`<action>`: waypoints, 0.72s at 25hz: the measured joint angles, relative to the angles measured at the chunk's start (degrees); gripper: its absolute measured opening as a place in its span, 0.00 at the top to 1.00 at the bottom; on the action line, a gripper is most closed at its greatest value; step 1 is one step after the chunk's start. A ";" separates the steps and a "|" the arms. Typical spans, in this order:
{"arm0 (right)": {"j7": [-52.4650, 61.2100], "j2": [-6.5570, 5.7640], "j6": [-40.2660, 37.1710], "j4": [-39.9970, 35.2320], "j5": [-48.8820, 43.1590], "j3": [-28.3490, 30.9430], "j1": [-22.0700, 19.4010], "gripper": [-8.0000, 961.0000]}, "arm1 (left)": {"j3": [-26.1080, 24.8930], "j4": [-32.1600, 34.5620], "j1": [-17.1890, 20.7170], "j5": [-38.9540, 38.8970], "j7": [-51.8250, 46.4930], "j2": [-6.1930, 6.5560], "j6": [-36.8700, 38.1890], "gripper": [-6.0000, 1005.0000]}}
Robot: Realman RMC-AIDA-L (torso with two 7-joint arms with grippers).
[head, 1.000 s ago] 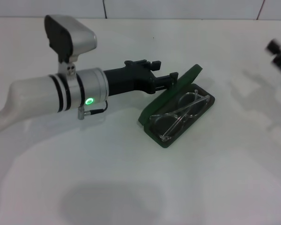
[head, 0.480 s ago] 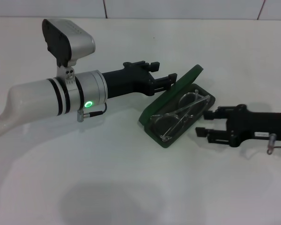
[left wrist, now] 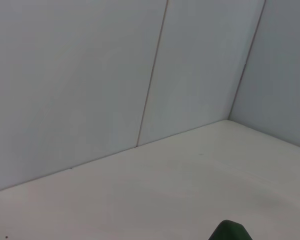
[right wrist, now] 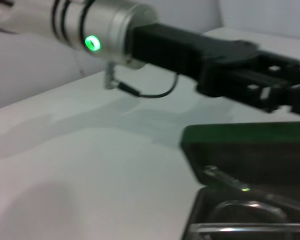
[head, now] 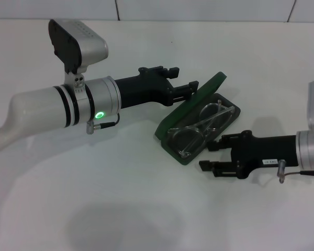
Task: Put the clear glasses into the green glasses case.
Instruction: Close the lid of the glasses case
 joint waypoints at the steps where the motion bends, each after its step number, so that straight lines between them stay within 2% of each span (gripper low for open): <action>1: 0.31 0.01 -0.07 0.00 -0.02 -0.55 0.15 0.41 | 0.00 -0.01 0.00 -0.01 0.05 0.00 -0.08 0.34; 7: 1.39 -0.03 -1.04 -0.04 -0.23 -2.60 1.04 0.41 | 0.00 -0.03 -0.04 -0.04 0.10 0.00 -1.22 0.34; 12: 1.86 0.66 -1.05 0.27 -0.19 -4.07 2.52 0.41 | -0.01 -0.07 -0.10 -0.04 0.52 0.00 -1.29 0.34; 18: 4.35 0.84 -0.29 0.07 0.31 -6.97 3.90 0.41 | 0.00 -0.11 0.13 -0.01 0.81 0.00 -1.33 0.34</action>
